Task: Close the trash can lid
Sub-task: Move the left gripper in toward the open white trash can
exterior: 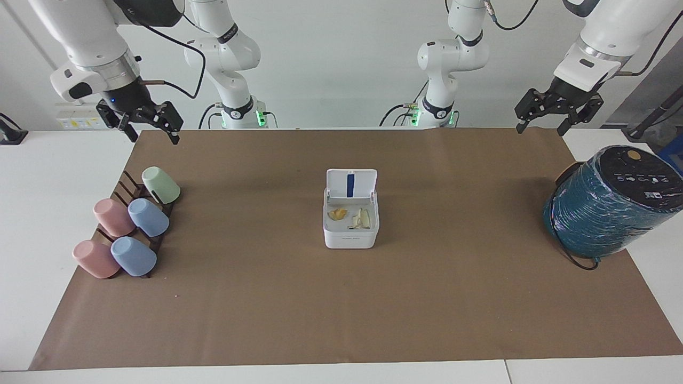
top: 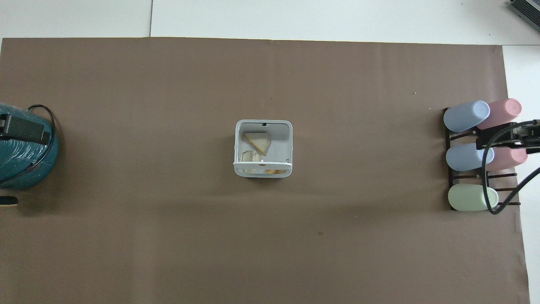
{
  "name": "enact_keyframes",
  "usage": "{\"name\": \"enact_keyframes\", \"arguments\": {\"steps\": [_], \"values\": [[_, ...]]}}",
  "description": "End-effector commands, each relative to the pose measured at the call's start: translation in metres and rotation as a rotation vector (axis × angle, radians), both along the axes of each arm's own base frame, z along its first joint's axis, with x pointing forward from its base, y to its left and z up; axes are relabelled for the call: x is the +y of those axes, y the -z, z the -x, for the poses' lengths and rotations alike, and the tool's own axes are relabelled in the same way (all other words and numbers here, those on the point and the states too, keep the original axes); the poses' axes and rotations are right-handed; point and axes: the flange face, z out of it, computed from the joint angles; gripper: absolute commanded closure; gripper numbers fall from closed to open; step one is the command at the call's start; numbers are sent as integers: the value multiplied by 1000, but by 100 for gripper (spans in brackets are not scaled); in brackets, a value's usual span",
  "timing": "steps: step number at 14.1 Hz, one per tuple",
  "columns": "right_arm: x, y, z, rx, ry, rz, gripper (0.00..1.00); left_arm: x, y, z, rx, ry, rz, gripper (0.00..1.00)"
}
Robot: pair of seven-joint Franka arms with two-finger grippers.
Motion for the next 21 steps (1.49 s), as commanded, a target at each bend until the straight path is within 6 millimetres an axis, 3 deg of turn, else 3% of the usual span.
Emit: {"name": "enact_keyframes", "arguments": {"steps": [1,8,13,16,17,19,20,21], "values": [[-1,-1,10,7,-26,3,0,-2,-3,1,1,-9,8,0],[-1,-1,9,5,-26,3,0,-15,6,10,21,12,6,0],[-2,-1,10,7,-23,3,0,-65,10,7,-44,101,12,0],[-1,-1,10,7,-26,3,0,-112,20,23,-64,129,18,0],[-1,-1,9,5,-25,3,0,-128,23,30,-60,133,18,11],[-2,-1,10,7,-23,3,0,-154,30,45,-46,180,16,49],[-1,-1,10,7,-25,3,0,-170,34,55,-43,209,16,69],[-1,-1,10,7,-25,3,0,-184,41,65,-42,219,16,98]]}}
